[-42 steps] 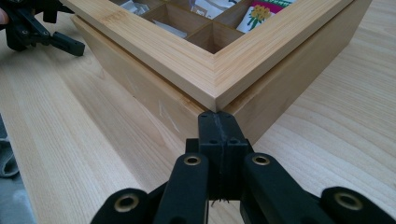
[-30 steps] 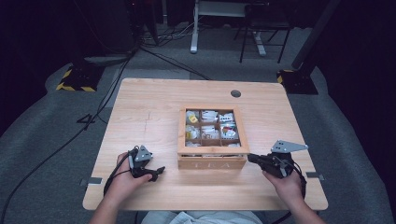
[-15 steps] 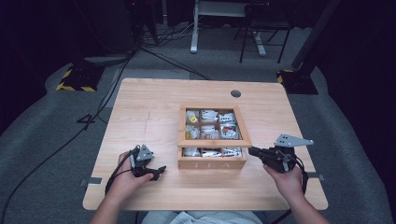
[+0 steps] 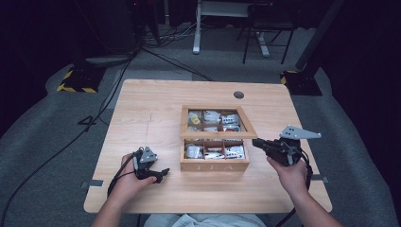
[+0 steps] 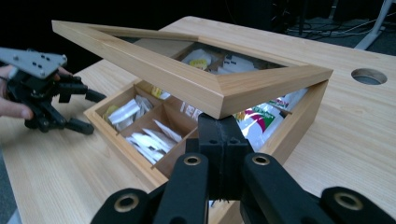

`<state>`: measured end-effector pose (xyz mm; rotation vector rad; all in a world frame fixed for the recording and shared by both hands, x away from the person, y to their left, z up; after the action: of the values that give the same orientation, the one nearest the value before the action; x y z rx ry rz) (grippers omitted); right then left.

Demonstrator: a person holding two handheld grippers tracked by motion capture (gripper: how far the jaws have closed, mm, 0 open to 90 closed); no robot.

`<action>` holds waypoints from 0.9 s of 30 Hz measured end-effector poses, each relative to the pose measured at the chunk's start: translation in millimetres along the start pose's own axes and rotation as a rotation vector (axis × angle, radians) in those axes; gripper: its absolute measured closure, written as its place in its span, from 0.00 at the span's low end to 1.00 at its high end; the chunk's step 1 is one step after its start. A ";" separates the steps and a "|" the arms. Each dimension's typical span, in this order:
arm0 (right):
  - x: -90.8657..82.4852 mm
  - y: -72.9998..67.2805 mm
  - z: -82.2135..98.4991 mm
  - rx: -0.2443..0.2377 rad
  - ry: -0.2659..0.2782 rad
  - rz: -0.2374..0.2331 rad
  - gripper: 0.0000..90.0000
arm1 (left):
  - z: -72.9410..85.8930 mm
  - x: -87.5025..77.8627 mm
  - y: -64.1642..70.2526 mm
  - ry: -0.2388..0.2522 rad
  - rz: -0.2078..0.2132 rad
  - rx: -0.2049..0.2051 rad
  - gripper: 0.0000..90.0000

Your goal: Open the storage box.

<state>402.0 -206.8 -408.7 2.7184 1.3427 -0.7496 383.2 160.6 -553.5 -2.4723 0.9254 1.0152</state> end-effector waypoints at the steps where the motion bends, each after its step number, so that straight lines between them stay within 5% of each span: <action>1: 0.1 0.6 -2.0 -0.001 0.002 0.000 1.00 | -0.3 0.3 0.5 0.000 0.004 0.003 0.24; 15: 4.8 5.2 -27.0 0.009 0.051 -0.001 1.00 | -1.9 1.3 -0.1 -0.002 0.012 0.023 0.24; 27: 14.4 8.2 -41.0 -0.011 0.057 0.001 1.00 | -7.4 4.2 -5.3 -0.014 0.026 -0.002 0.29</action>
<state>432.3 -192.2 -380.1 2.7515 1.3518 -0.6673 392.8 158.9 -551.1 -2.4586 0.9546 1.0406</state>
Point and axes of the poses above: each handheld gripper's, and its own axes: x roughly forward along the jaws, z roughly out of its underside, y roughly to its right, the point moved 7 cm from there along x, roughly forward along the jaws, and after that the axes turned 5 degrees about -z, right-handed, at the moved point
